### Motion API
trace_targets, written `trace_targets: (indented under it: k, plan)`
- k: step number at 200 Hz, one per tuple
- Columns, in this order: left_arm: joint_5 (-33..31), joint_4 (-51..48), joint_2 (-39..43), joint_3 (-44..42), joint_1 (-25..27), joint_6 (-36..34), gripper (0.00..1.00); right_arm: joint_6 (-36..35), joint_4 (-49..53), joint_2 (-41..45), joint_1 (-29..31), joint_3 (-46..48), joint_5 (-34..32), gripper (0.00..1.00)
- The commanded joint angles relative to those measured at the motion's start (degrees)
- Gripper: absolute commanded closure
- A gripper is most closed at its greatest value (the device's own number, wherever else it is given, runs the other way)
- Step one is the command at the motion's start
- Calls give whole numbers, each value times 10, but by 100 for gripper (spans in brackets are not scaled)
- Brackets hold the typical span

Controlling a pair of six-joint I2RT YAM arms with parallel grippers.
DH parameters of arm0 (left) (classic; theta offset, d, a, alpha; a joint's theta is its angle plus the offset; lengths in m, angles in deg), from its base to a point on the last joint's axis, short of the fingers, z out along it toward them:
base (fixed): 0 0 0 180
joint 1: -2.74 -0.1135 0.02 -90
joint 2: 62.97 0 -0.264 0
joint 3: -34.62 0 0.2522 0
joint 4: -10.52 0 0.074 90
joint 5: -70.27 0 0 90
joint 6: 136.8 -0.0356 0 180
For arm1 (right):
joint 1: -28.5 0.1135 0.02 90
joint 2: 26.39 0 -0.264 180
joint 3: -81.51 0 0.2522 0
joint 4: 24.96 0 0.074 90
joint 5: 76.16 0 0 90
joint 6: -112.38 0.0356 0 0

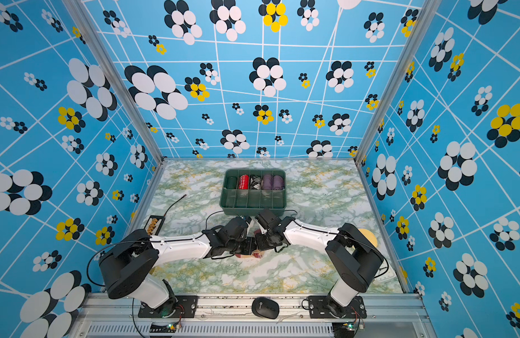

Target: Roll the socks

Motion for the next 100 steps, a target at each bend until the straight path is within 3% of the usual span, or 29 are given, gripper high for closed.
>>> trace_targets:
  k: [1, 59, 100]
  plan:
    - [-11, -37, -32, -24, 0, -17, 100, 8, -12, 14, 7, 10, 10, 76]
    - [-9, -40, -38, -31, -5, -24, 100, 30, -52, 63, -3, 39, 8, 63]
    - [-5, -34, -26, -42, -14, -24, 100, 56, -70, 146, -44, 99, -34, 62]
